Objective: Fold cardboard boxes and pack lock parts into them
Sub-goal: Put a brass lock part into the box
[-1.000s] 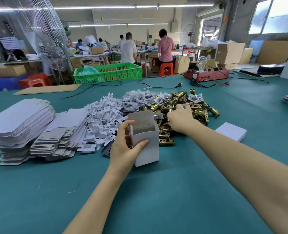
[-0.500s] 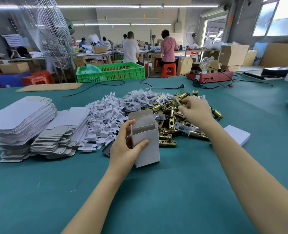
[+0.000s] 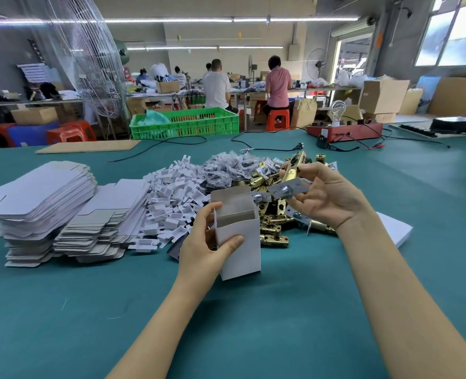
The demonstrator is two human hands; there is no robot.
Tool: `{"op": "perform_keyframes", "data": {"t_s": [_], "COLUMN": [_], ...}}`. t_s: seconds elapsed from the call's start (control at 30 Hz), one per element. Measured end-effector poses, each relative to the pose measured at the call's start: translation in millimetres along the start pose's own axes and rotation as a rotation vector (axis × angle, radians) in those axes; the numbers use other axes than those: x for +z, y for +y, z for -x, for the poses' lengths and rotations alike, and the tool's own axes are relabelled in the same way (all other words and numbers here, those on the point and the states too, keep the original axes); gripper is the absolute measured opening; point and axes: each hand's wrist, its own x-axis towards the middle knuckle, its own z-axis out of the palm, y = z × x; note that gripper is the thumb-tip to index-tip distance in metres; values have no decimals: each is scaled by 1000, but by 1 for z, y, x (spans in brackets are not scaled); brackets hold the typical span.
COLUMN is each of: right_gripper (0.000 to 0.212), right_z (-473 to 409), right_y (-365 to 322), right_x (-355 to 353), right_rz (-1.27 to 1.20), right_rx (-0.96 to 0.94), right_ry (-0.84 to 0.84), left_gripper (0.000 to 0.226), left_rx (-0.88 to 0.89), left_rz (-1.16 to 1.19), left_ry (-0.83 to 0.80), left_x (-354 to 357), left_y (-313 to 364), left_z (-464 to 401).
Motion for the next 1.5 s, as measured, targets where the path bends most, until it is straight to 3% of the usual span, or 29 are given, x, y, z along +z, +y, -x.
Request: {"op": "perform_keyframes", "data": {"t_s": [0.13,0.27,0.5,0.83,1.03,1.3,1.5], "right_gripper": [18,28,23,25,35,32,25], "right_z": [1,1,4,6,3,0,2], "right_y": [4,9,27,20,25,25,18], "right_x": [13,33,53,55,63,60,52], "right_rz": [106,342,1200,1633,1756,1562,1608], "right_rx": [-34,-166,-671,-766,-826,-864,-745], "right_ry": [-39,30,12,-149,-247,-223,-290], "left_gripper": [63,63,59,58,57,64,63], "left_rx": [13,15,-4,13,27,4,9], "left_rz": [2,5,14,-21,-37,-17,-33], "left_ry": [1,4,10,-4,-14,-10,-9], "left_x": [1,1,2,2,1,2,-1], "left_y": [0,-1,-2,-1,-1,-2,-3], "left_z": [-1,0,-1,-1,-1,-2,-2]}}
